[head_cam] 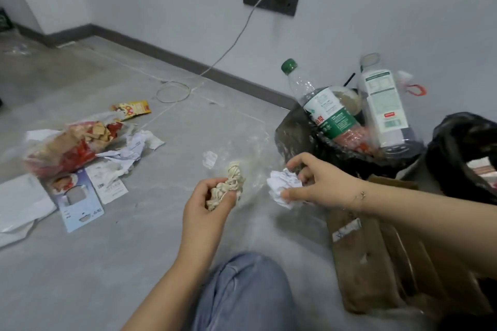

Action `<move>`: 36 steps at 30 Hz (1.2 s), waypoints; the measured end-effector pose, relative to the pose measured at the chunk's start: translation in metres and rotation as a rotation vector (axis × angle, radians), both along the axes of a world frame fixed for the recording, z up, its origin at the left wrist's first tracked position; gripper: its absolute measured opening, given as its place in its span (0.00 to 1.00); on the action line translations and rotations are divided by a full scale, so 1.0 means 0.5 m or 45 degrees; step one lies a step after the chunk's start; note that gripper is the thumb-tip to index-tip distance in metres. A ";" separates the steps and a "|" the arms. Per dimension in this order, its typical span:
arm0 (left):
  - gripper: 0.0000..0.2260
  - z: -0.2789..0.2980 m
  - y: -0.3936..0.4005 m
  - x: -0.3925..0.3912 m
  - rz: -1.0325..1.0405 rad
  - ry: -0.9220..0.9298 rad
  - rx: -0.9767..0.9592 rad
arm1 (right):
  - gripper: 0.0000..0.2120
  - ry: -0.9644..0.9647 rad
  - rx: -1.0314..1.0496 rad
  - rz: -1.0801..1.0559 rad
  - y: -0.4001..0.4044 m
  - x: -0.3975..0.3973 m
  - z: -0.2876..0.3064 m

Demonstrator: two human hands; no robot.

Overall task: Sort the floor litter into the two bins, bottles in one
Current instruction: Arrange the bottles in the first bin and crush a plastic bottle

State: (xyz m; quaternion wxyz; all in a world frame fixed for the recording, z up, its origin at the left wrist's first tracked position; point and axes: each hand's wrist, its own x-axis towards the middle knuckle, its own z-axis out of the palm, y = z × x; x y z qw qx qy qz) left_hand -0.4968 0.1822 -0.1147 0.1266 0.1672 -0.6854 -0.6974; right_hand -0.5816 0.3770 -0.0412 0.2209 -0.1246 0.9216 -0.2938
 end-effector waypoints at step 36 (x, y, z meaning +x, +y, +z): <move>0.12 0.242 0.517 -0.099 -0.756 0.196 -0.263 | 0.07 0.286 -0.192 -0.868 0.553 0.039 0.247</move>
